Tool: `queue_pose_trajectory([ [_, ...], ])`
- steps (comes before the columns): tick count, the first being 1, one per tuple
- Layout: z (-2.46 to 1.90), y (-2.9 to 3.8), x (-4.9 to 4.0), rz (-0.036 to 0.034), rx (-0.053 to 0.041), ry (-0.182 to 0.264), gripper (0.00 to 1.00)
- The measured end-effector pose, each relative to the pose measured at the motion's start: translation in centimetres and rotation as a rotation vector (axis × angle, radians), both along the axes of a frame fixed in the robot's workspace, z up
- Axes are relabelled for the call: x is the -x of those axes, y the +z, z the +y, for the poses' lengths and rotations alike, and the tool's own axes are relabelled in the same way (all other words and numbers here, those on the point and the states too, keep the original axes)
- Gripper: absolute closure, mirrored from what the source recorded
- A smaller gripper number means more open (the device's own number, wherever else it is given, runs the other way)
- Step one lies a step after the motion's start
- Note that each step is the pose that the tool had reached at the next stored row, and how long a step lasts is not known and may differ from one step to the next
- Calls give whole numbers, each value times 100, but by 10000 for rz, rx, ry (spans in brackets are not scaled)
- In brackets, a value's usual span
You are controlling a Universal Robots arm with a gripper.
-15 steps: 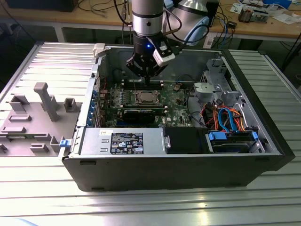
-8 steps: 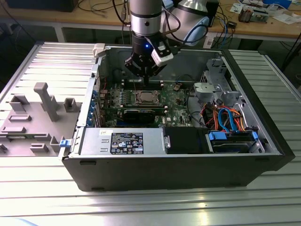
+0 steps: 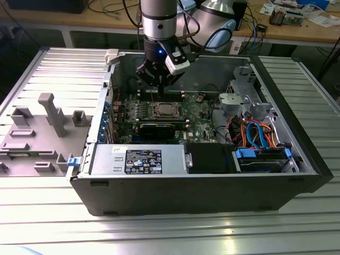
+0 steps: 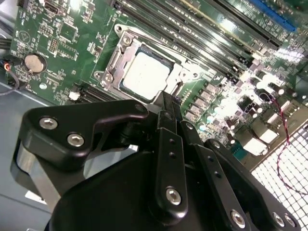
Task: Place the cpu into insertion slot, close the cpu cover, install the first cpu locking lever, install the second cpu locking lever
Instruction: 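Install the first cpu locking lever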
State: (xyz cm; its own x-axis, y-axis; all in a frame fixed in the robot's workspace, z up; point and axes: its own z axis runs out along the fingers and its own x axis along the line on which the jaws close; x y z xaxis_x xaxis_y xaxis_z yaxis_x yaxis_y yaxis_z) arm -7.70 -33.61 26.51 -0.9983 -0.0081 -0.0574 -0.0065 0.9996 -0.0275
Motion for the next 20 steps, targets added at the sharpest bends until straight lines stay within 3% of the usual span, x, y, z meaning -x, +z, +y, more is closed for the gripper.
queue_pose_trajectory([
  [7,15,-12,109,118,2,20,89],
  [20,63,-32,335,134,-44,23,89],
])
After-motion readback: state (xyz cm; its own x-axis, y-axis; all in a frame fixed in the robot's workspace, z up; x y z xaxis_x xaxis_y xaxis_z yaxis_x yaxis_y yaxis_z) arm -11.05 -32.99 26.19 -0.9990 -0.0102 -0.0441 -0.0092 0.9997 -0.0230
